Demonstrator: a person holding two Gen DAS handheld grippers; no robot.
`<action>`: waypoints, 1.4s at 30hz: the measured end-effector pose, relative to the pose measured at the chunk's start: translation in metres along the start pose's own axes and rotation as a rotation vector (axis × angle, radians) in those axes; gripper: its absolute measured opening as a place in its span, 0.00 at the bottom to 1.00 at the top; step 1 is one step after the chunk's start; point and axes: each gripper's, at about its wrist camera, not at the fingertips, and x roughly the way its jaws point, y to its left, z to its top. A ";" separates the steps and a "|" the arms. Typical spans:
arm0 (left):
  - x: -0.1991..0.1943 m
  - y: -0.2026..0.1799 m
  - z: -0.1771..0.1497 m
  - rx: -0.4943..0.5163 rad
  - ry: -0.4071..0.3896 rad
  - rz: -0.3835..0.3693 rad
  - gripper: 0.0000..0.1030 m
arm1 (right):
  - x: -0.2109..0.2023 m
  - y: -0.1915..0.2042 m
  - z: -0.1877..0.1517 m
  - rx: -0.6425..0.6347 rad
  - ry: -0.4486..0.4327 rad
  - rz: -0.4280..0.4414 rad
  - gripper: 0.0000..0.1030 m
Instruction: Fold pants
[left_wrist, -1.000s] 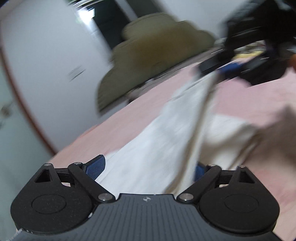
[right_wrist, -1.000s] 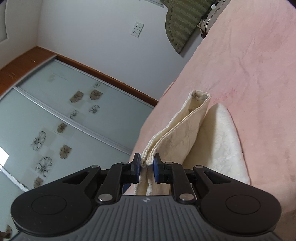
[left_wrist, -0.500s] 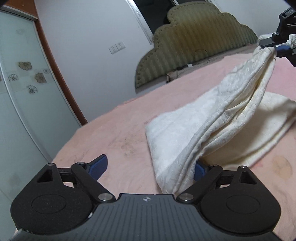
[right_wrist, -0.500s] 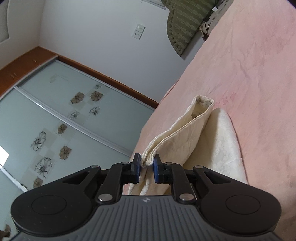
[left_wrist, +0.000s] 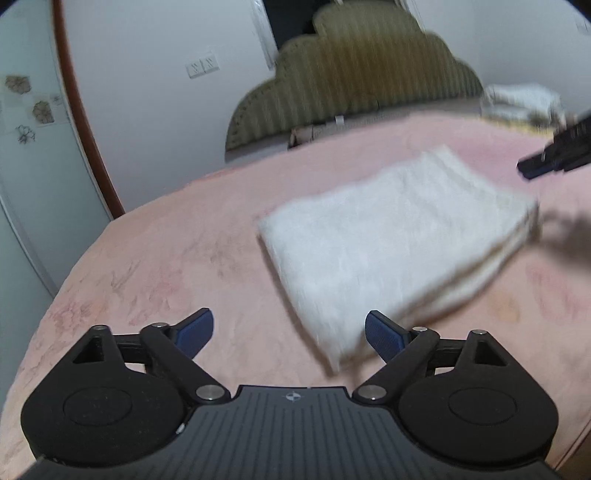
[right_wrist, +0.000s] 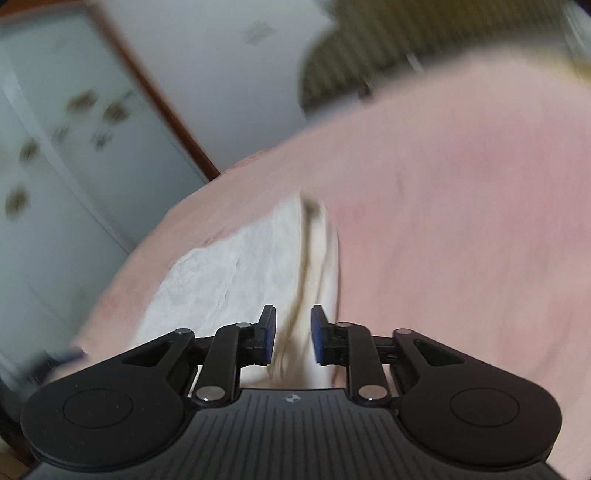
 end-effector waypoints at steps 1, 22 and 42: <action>0.006 0.002 0.008 -0.031 -0.015 -0.022 0.90 | 0.003 0.010 0.004 -0.037 0.001 0.038 0.21; 0.157 0.084 0.025 -0.666 0.298 -0.485 0.93 | 0.099 -0.025 0.022 0.075 0.223 0.114 0.67; 0.115 0.037 0.057 -0.428 0.055 -0.258 0.10 | 0.075 -0.003 0.043 0.093 0.047 0.319 0.19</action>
